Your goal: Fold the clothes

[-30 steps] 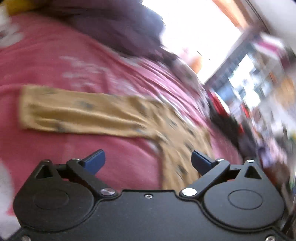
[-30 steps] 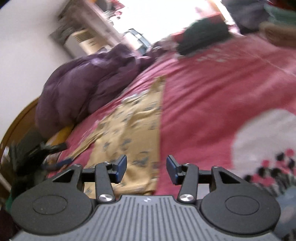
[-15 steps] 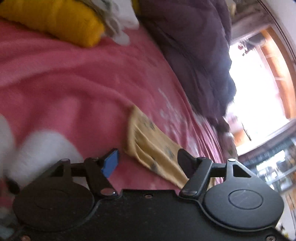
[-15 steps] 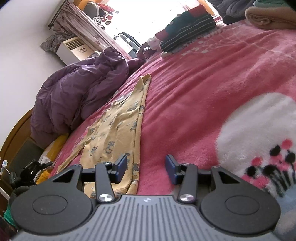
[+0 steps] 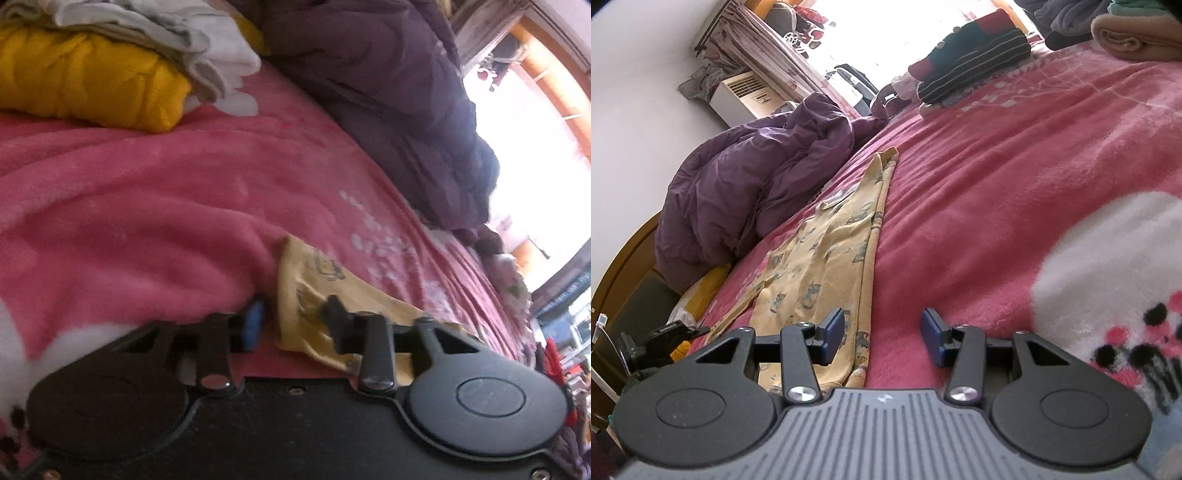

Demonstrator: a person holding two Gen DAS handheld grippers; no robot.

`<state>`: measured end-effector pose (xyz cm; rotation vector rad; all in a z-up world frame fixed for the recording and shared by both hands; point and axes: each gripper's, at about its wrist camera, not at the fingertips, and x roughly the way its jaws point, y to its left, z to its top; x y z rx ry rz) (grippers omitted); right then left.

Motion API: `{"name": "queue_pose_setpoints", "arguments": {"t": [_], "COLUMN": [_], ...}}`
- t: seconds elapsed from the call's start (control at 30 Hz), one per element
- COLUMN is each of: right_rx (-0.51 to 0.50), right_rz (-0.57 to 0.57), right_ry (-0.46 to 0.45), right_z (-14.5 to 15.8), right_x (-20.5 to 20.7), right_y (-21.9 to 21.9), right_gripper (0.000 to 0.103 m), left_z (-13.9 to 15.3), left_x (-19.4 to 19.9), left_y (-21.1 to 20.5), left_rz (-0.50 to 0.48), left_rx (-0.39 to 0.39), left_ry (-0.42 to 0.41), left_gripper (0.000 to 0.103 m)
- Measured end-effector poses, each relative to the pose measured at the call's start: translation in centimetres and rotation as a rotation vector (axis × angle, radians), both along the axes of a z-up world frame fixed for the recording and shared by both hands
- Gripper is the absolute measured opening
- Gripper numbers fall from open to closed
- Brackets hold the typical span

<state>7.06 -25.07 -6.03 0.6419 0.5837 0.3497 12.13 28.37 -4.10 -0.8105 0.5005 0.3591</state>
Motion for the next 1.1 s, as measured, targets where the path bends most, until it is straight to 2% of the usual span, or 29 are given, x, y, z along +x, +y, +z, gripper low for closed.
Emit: {"name": "queue_pose_setpoints", "arguments": {"t": [0.03, 0.13, 0.23, 0.27, 0.33, 0.47, 0.63, 0.83, 1.03, 1.1], "right_rx": [-0.003, -0.012, -0.015, -0.017, -0.023, -0.028, -0.03, -0.014, 0.013, 0.05], "right_rz": [0.001, 0.005, 0.004, 0.004, 0.005, 0.006, 0.004, -0.012, 0.014, 0.035], "right_ry": [-0.001, -0.003, -0.004, -0.004, -0.006, -0.007, -0.007, -0.016, -0.066, -0.065], "right_z": [0.0, 0.1, 0.1, 0.1, 0.1, 0.1, 0.1, 0.6, 3.2, 3.8], "right_x": [0.0, 0.0, -0.1, -0.1, -0.1, -0.1, -0.1, -0.4, -1.2, -1.0], "right_y": [0.0, 0.1, 0.2, 0.2, 0.3, 0.3, 0.4, 0.3, 1.2, 1.8], "right_gripper": [0.047, 0.047, 0.048, 0.048, 0.048, 0.048, 0.048, 0.048, 0.051, 0.054], "left_z": [0.1, 0.6, 1.2, 1.2, 1.4, 3.8, 5.7, 6.2, 5.0, 4.9], "left_x": [-0.1, -0.3, -0.1, 0.1, 0.1, 0.2, 0.8, 1.9, 2.8, 2.7], "left_y": [0.2, 0.5, 0.2, 0.1, -0.2, -2.2, -6.9, -13.9, -17.7, -18.8], "left_rz": [0.008, 0.022, 0.004, -0.004, -0.02, -0.099, -0.267, -0.487, -0.719, -0.84], "left_rx": [-0.012, -0.028, 0.021, 0.023, 0.033, 0.142, 0.258, 0.405, 0.426, 0.424], "left_ry": [-0.001, -0.01, -0.014, -0.014, -0.018, -0.076, -0.153, -0.184, -0.193, -0.198], "left_gripper": [0.02, 0.019, 0.019, 0.011, 0.005, 0.003, 0.003, 0.003, 0.003, 0.005]}}
